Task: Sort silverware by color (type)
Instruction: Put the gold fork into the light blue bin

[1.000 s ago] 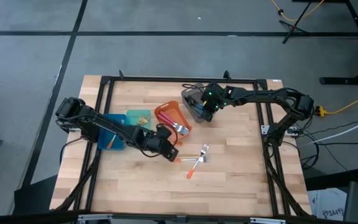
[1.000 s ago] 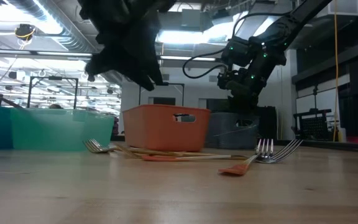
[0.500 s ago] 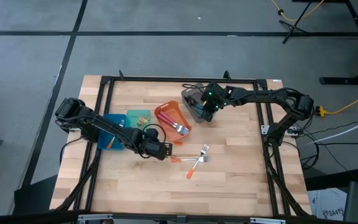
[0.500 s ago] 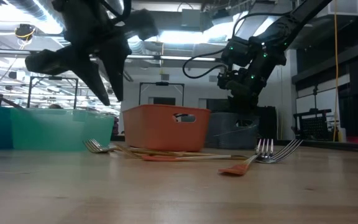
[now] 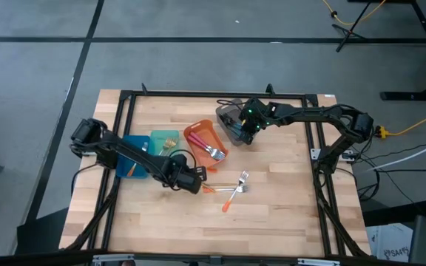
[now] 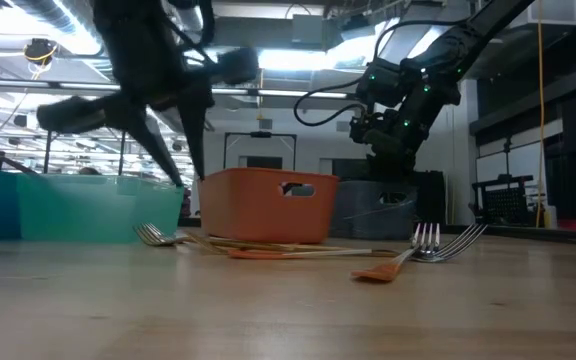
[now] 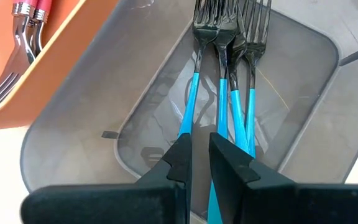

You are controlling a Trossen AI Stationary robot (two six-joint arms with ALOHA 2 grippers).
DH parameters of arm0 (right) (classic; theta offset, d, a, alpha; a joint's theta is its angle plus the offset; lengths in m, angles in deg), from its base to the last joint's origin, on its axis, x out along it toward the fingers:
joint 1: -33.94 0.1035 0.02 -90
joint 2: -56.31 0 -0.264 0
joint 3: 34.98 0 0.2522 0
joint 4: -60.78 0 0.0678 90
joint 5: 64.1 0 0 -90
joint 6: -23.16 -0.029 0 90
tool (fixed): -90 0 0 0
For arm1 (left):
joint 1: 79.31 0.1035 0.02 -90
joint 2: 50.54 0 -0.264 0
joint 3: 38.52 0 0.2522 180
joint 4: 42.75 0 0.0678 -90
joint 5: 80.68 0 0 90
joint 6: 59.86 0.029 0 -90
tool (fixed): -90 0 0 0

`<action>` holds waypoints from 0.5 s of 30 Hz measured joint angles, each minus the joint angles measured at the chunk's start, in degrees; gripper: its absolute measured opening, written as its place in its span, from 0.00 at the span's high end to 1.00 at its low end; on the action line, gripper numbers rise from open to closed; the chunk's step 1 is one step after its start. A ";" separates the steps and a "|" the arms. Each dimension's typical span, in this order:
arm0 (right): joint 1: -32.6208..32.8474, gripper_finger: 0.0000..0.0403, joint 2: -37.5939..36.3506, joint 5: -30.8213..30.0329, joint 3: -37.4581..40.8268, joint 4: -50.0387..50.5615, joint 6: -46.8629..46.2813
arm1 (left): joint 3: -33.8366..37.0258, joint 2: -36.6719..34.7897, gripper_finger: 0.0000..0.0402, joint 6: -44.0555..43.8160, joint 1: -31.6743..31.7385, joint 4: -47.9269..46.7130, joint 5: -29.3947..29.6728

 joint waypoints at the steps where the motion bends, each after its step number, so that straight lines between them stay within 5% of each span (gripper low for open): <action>1: -0.02 0.89 0.00 0.00 0.00 0.00 0.00 | 0.01 0.70 0.79 -0.16 -0.02 0.00 -0.02; 15: 0.00 0.89 0.00 -0.01 -0.02 -0.31 0.00 | -0.01 4.52 0.79 -7.41 0.44 1.66 0.22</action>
